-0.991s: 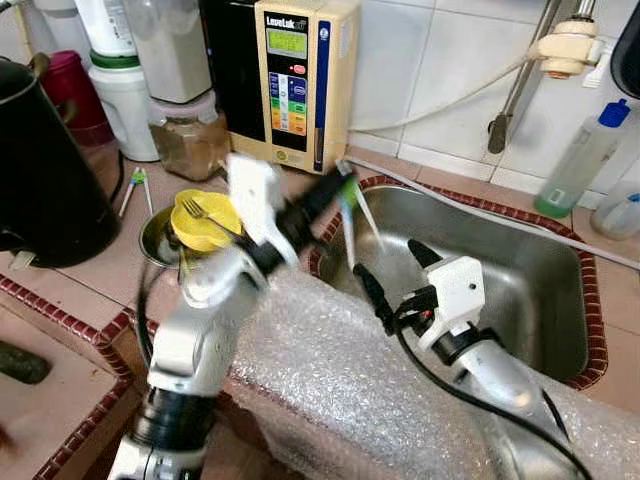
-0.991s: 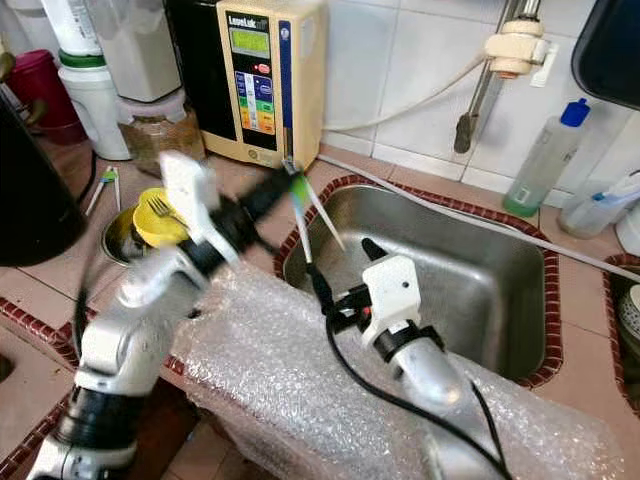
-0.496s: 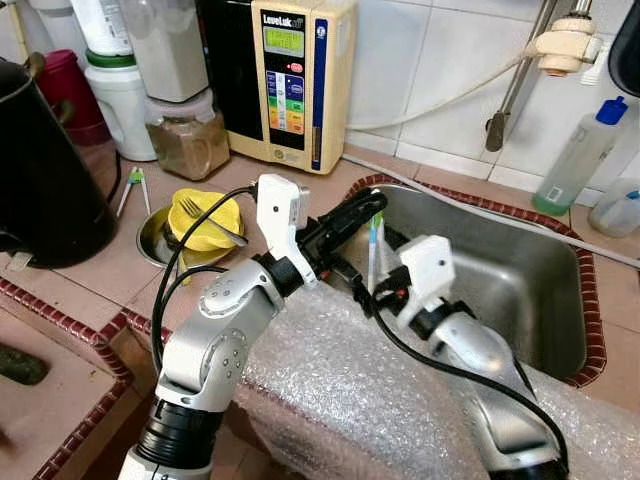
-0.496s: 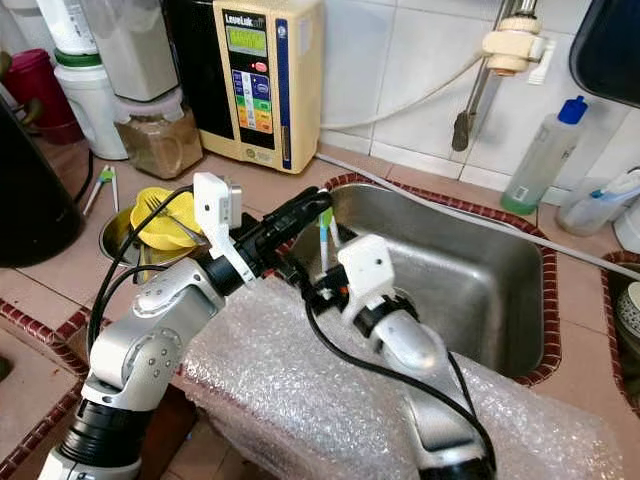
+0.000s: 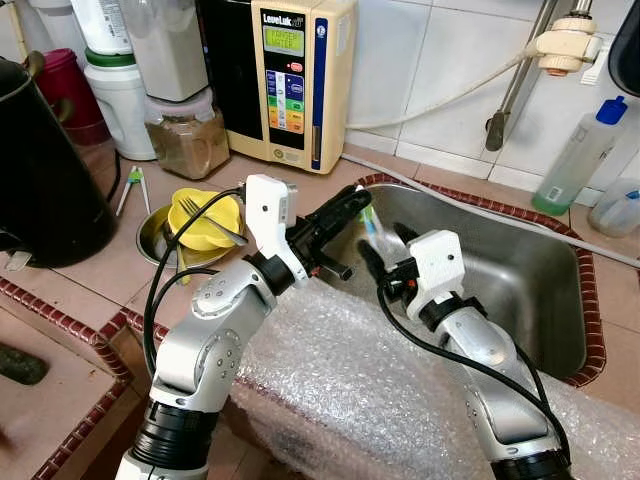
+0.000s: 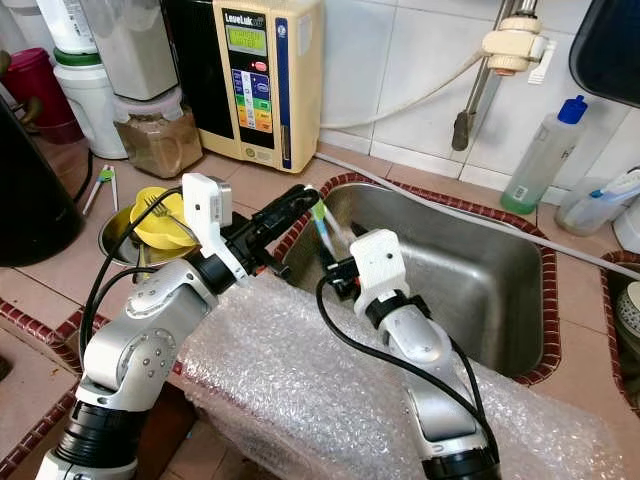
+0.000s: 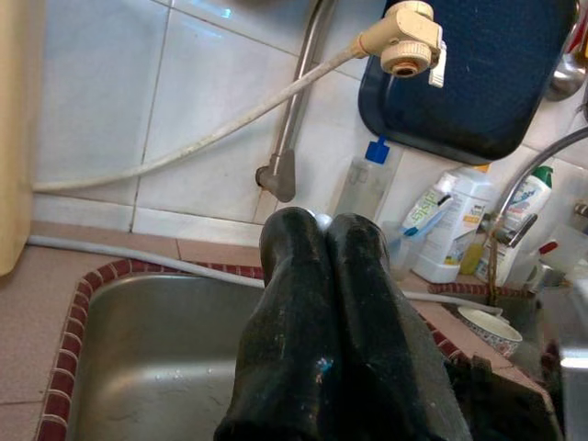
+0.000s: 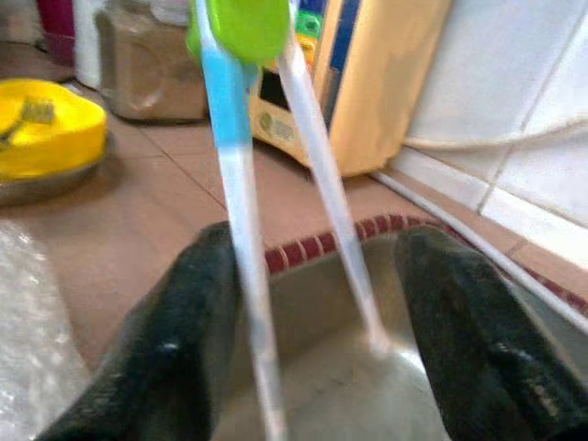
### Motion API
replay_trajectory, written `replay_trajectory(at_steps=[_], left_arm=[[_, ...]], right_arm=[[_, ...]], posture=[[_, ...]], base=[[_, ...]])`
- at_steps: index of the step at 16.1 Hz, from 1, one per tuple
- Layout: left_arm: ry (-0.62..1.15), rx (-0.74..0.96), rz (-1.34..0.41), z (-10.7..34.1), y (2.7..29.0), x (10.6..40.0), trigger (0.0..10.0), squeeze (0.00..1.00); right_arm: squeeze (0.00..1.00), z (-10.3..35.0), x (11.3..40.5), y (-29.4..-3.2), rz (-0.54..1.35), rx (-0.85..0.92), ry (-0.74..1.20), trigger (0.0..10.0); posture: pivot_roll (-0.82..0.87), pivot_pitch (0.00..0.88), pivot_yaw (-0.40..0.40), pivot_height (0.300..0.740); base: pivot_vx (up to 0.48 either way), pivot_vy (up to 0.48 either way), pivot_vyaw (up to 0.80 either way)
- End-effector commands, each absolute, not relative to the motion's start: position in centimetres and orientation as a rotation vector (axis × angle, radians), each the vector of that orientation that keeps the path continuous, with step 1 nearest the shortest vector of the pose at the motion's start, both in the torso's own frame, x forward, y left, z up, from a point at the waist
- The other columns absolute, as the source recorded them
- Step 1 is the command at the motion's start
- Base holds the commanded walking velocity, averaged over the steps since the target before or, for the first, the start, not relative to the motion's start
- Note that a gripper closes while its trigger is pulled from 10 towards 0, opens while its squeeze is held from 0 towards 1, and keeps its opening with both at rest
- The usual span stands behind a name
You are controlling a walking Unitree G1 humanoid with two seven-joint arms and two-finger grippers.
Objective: Kitchen organization
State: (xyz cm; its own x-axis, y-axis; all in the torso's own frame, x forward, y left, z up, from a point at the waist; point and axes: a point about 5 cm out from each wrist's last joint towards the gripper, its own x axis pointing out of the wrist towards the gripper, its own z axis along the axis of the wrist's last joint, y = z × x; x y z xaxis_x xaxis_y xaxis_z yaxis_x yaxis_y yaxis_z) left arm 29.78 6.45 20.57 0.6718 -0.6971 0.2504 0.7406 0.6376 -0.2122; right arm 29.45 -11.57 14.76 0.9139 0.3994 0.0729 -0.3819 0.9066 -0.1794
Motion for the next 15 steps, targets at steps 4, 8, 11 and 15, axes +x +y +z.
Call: replay_trajectory(at_steps=[4,8,11,15], left_arm=[[-0.164,-0.295,-0.81,21.0,6.4,29.8,0.0,0.0],[-0.159,-0.301,-0.81,20.9,6.3,29.6,0.0,0.0],[-0.156,-0.305,-0.806,20.8,6.3,29.6,0.0,0.0],[-0.151,-0.306,-0.805,20.7,6.3,29.5,0.0,0.0]], right_arm=[[0.0,14.4,29.4,-11.4,0.393,-0.155,-0.102,0.0],[0.0,14.2,29.8,-10.5,0.426,-0.132,-0.091,0.0],[0.0,13.9,30.2,-10.1,0.43,-0.103,-0.082,0.0],[0.0,13.6,30.5,-10.3,0.417,-0.088,-0.075,0.0]], posture=[[0.0,0.044,-0.001,0.74],[0.0,0.047,-0.005,0.74],[0.01,0.047,-0.008,0.74],[0.01,0.049,-0.008,0.74]], base=[[0.0,0.0,0.0],[0.0,0.0,0.0],[0.0,0.0,0.0],[0.0,0.0,0.0]])
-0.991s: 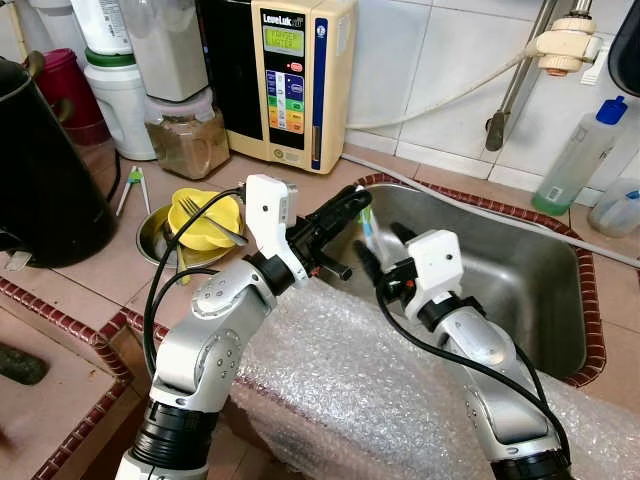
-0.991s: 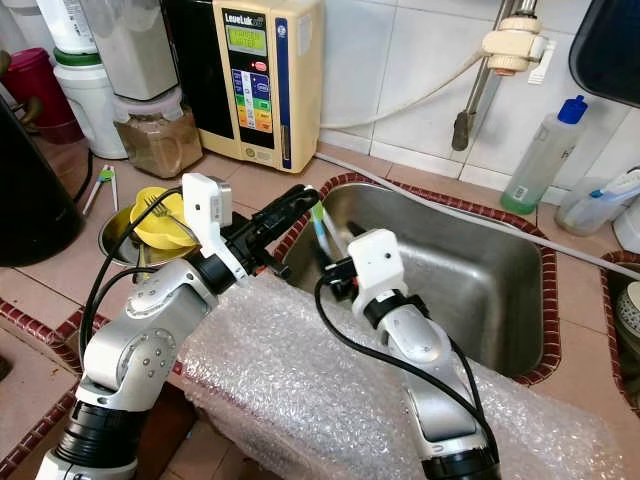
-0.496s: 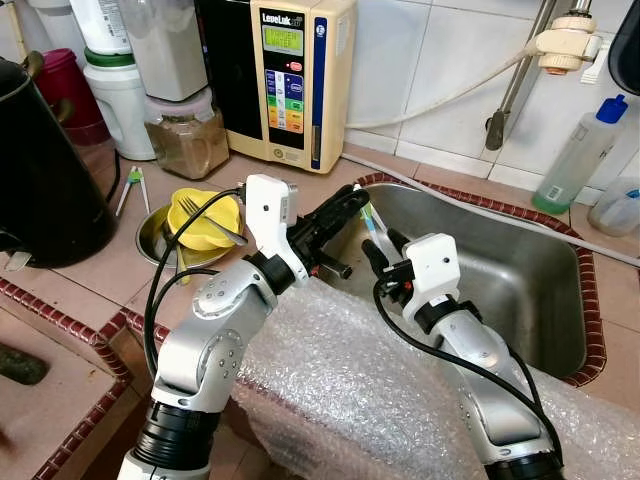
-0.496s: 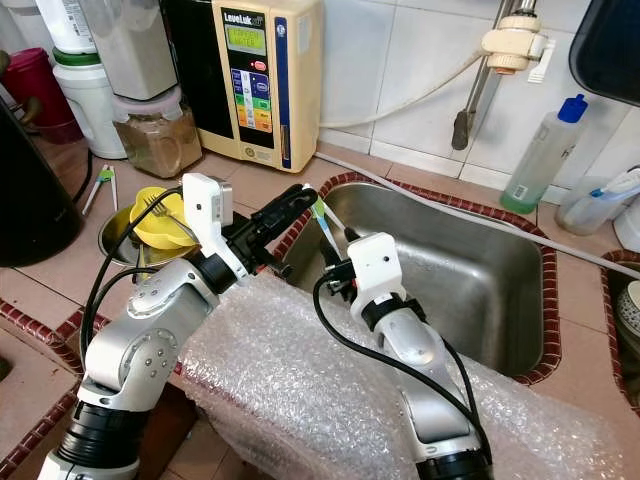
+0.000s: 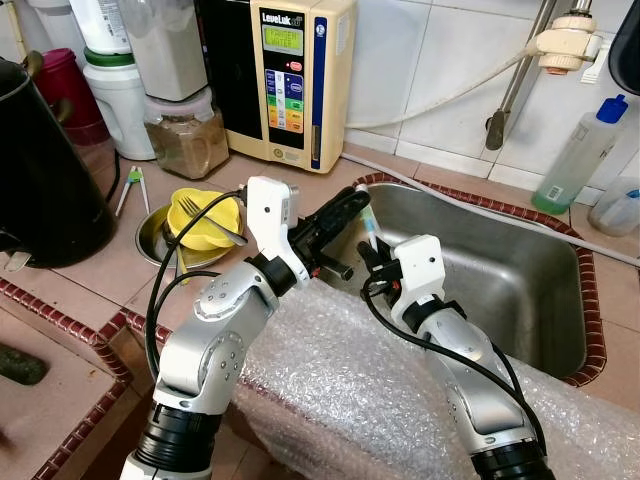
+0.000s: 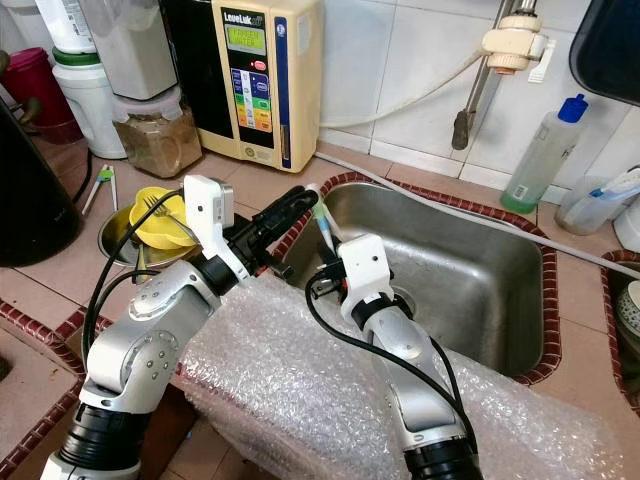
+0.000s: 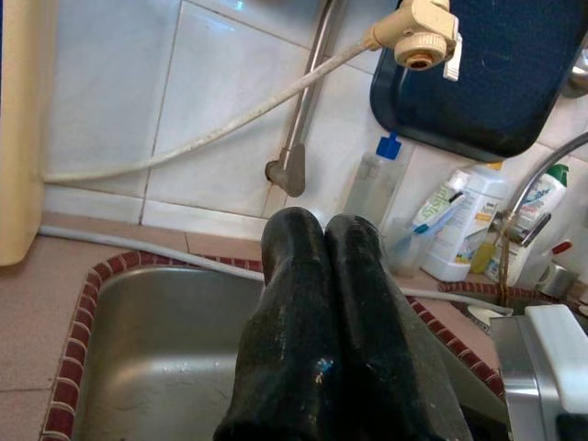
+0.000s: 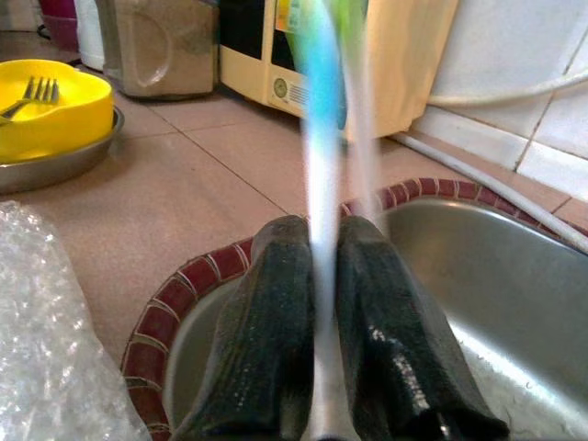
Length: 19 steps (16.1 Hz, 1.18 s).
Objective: Kitchen organization
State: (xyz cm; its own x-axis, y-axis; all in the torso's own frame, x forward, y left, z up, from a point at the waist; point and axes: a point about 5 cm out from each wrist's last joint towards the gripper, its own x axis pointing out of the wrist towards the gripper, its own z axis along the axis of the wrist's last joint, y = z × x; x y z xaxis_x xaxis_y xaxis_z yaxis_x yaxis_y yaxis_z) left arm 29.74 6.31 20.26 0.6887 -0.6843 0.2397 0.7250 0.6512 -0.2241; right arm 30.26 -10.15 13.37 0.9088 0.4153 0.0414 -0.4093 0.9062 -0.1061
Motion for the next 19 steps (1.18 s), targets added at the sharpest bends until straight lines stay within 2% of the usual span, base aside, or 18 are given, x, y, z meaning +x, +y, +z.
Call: replay_trajectory(at_steps=[1,7,8,9,10,11,13,15,19], left_arm=[[-0.148,-0.307,-0.807,20.6,6.3,29.4,0.0,0.0],[-0.145,-0.303,-0.805,20.5,6.2,29.4,0.0,0.0],[-0.142,-0.295,-0.799,20.5,6.2,29.4,4.5,0.0],[-0.134,-0.318,-0.8,20.4,6.2,29.4,10.0,0.0],[-0.13,-0.319,-0.778,20.3,6.3,29.5,10.0,0.55],[-0.115,-0.338,-0.8,20.3,6.3,29.5,10.0,1.0],[-0.106,-0.334,-0.824,20.3,6.3,29.4,10.0,1.0],[-0.043,-0.256,-0.928,19.5,6.5,28.9,10.0,1.0],[0.04,-0.088,-0.949,17.4,8.1,28.8,10.0,1.0]], right_arm=[[0.0,13.5,30.6,-10.4,0.409,-0.086,-0.076,0.0],[0.0,13.4,30.4,-11.5,0.375,-0.092,-0.083,0.0],[0.0,13.3,30.3,-11.7,0.367,-0.094,-0.083,0.0],[0.0,13.4,30.3,-11.8,0.361,-0.096,-0.085,0.0],[0.0,13.4,30.3,-11.9,0.356,-0.096,-0.086,0.0],[0.0,13.4,30.4,-12.0,0.347,-0.102,-0.091,0.0],[0.0,13.5,30.5,-12.1,0.344,-0.114,-0.096,0.0],[0.0,13.6,30.9,-12.4,0.321,-0.141,-0.101,0.0],[0.0,13.7,32.2,-14.2,0.242,-0.188,-0.101,0.0]], posture=[[0.01,0.05,-0.008,0.74],[0.0,0.053,-0.01,0.74],[0.0,0.053,-0.01,0.74],[0.0,0.053,-0.01,0.74],[0.0,0.054,-0.009,0.74],[0.0,0.053,-0.01,0.74],[0.0,0.053,-0.01,0.74],[0.0,0.051,-0.01,0.74],[0.0,0.05,-0.007,0.74]], base=[[0.0,0.0,0.0],[0.0,0.0,0.0],[0.0,0.0,0.0],[0.0,0.0,0.0],[0.0,0.0,0.0],[0.0,0.0,0.0],[0.0,0.0,0.0],[0.0,0.0,0.0],[0.0,0.0,0.0]])
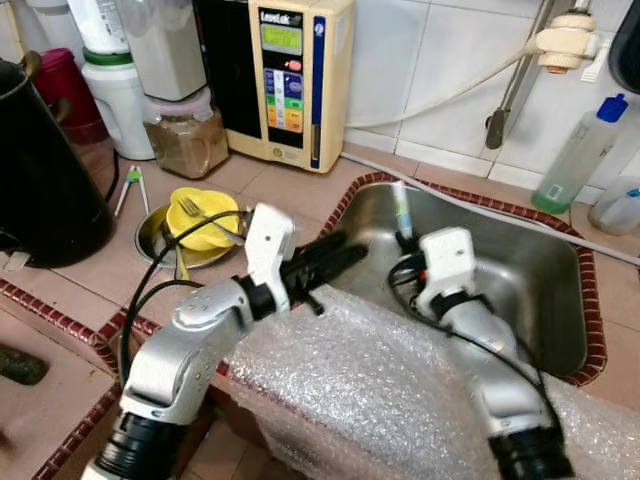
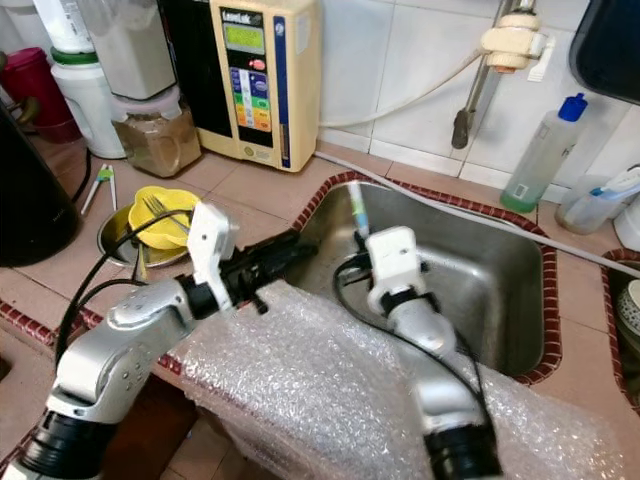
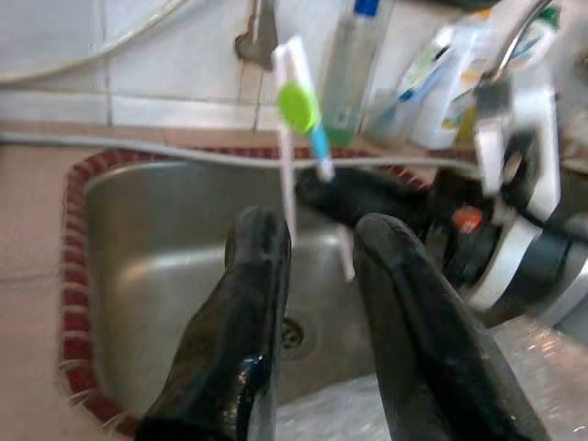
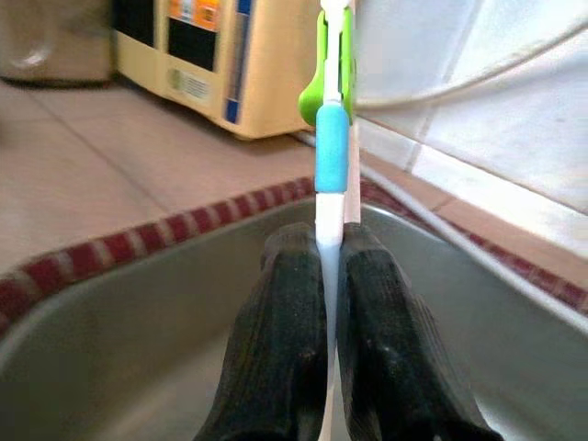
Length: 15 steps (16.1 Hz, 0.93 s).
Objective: Kitchen organization
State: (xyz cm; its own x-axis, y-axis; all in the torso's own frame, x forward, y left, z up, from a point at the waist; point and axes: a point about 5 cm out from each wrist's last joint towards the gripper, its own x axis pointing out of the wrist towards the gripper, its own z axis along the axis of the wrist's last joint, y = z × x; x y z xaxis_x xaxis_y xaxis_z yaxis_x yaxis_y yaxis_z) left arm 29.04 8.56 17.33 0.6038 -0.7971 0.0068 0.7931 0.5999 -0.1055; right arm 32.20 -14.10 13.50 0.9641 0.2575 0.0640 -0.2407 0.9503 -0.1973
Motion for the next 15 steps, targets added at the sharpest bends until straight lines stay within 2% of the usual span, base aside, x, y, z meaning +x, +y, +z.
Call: replay_trajectory(at_steps=[1,6,10,14,15], left_arm=[[0.046,-0.069,-0.936,17.1,8.3,29.0,10.0,1.0],[0.005,-0.06,-0.891,17.4,8.6,29.7,10.0,1.0],[0.087,-0.02,-0.933,15.6,8.1,29.1,10.0,1.0],[0.136,-0.003,-0.922,14.1,8.3,29.0,10.0,1.0],[0.152,0.004,-0.928,13.8,8.3,28.9,10.0,1.0]], right_arm=[[0.0,13.5,32.7,-14.9,0.223,-0.196,-0.089,0.0],[0.0,12.0,34.5,-16.7,0.182,-0.257,-0.013,0.0],[0.0,10.6,35.1,-17.6,0.158,-0.272,0.059,0.0],[0.0,10.0,35.3,-17.3,0.146,-0.236,0.065,0.0],[0.0,9.8,35.2,-17.2,0.142,-0.221,0.065,1.5]], posture=[[0.0,0.05,-0.007,0.74],[0.02,0.048,-0.005,0.74],[0.02,0.042,0.004,0.74],[0.02,0.038,0.014,0.74],[0.02,0.037,0.017,0.74]], base=[[0.0,0.0,0.0],[0.0,0.0,0.0],[0.0,0.0,0.0],[0.0,0.0,0.0],[0.0,0.0,0.0]])
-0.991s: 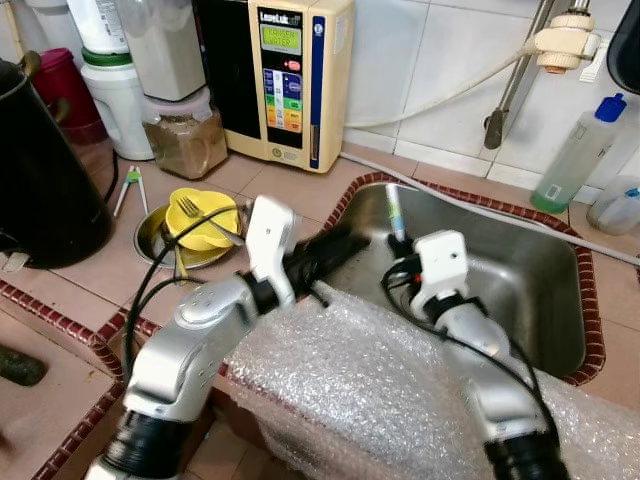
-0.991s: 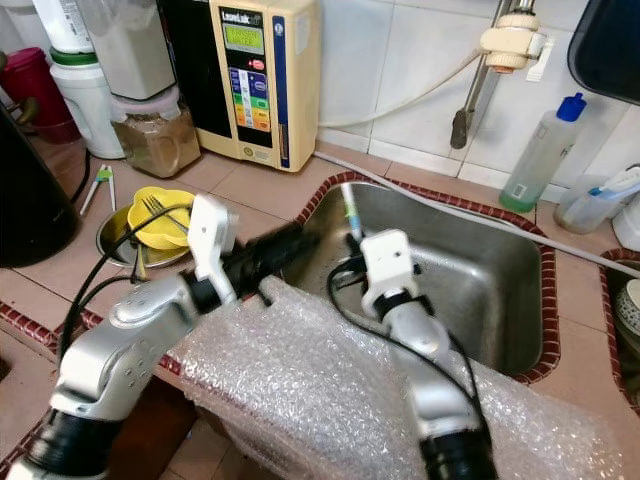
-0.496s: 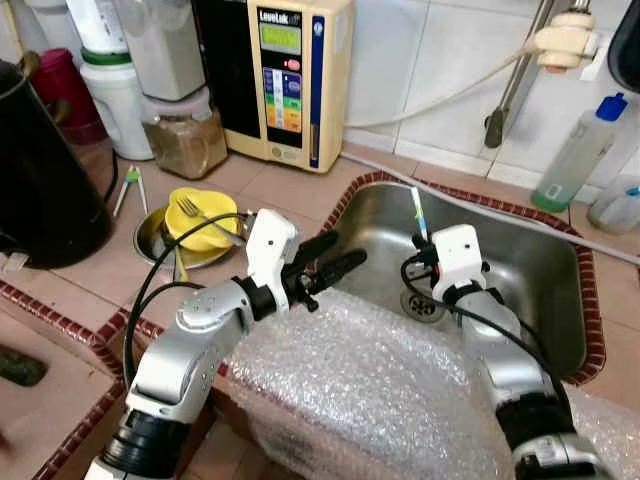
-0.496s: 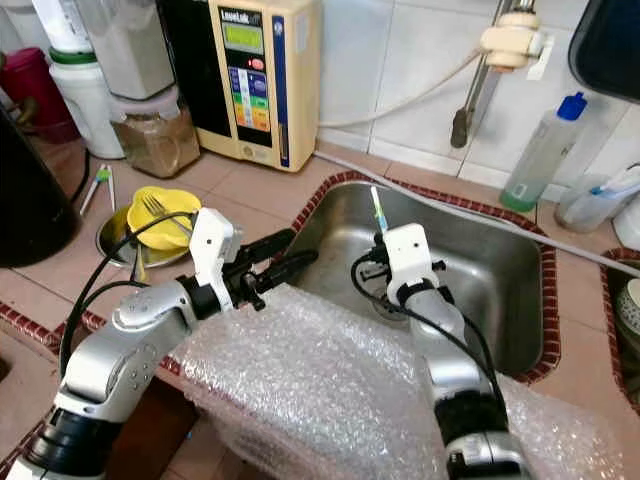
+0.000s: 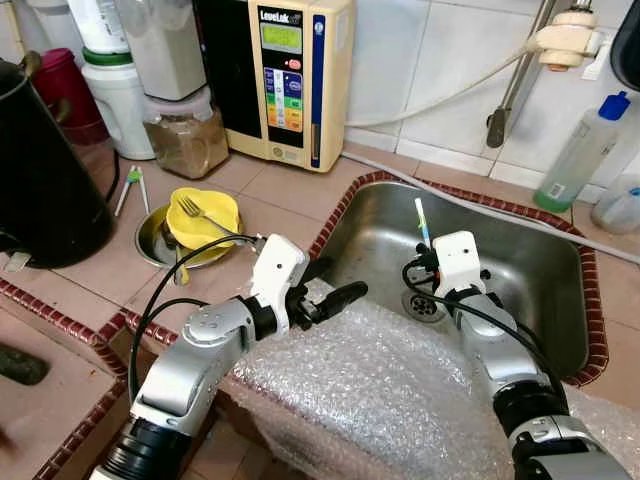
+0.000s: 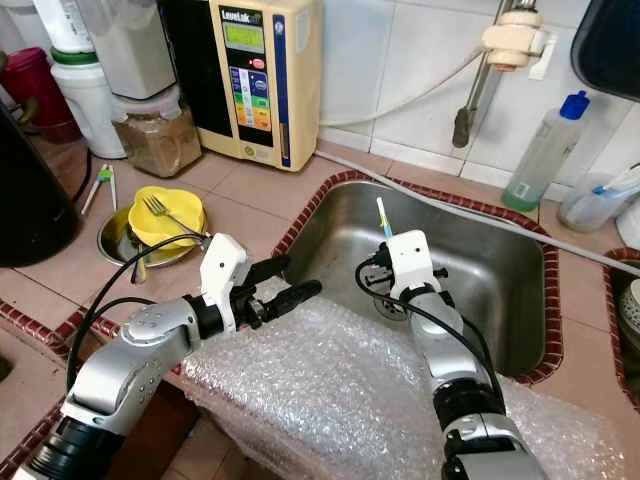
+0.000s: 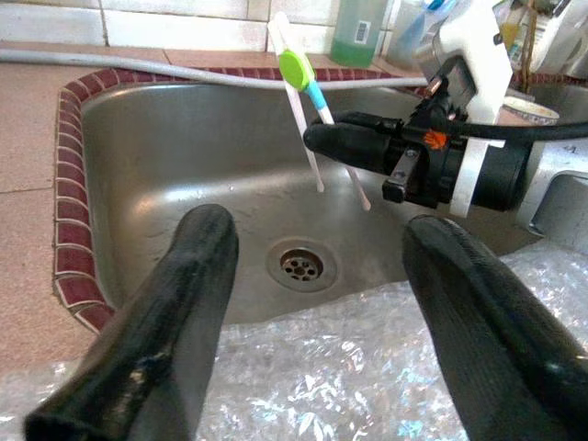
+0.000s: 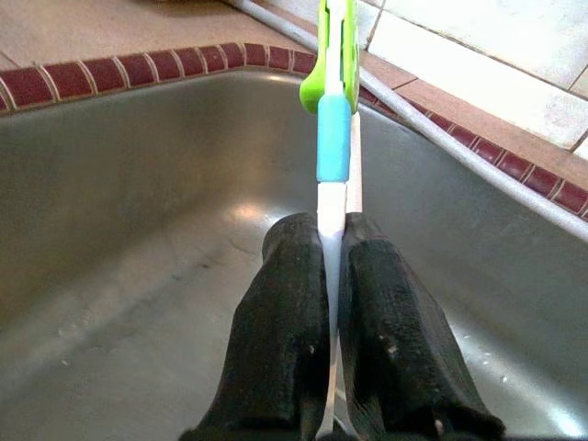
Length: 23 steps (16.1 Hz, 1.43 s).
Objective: Kitchen organization
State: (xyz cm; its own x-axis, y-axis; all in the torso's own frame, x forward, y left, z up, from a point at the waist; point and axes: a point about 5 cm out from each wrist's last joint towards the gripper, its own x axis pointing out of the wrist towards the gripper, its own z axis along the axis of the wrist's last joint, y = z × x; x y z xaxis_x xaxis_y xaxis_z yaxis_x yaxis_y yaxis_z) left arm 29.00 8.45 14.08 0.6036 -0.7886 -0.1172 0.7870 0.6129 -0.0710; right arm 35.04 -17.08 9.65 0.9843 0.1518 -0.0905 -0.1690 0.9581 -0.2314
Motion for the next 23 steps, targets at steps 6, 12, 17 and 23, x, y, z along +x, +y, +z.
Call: replay_trajectory(at_steps=[6,12,17,23], left_arm=[[0.172,0.035,-0.946,13.2,8.2,28.8,10.0,1.0],[0.083,0.061,-0.827,14.0,8.8,29.8,10.0,1.0],[-0.122,0.093,-0.518,17.2,12.0,32.8,10.0,1.0],[-0.19,0.178,-0.505,17.0,11.8,32.1,10.0,1.0]], right_arm=[[1.0,8.7,34.4,-16.9,0.133,-0.198,0.067,10.0],[1.0,8.7,33.9,-16.4,0.115,-0.157,0.029,10.0],[1.0,11.0,32.7,-14.3,0.206,-0.122,-0.103,10.0],[1.0,13.1,30.9,-12.9,0.258,-0.079,-0.168,10.0]], posture=[[0.02,0.033,0.027,0.74],[0.02,0.036,0.024,0.74],[0.03,0.041,0.015,0.74],[0.02,0.042,0.013,0.74]], base=[[0.0,0.0,0.0],[0.0,0.0,0.0],[0.0,0.0,0.0],[0.0,0.0,0.0]])
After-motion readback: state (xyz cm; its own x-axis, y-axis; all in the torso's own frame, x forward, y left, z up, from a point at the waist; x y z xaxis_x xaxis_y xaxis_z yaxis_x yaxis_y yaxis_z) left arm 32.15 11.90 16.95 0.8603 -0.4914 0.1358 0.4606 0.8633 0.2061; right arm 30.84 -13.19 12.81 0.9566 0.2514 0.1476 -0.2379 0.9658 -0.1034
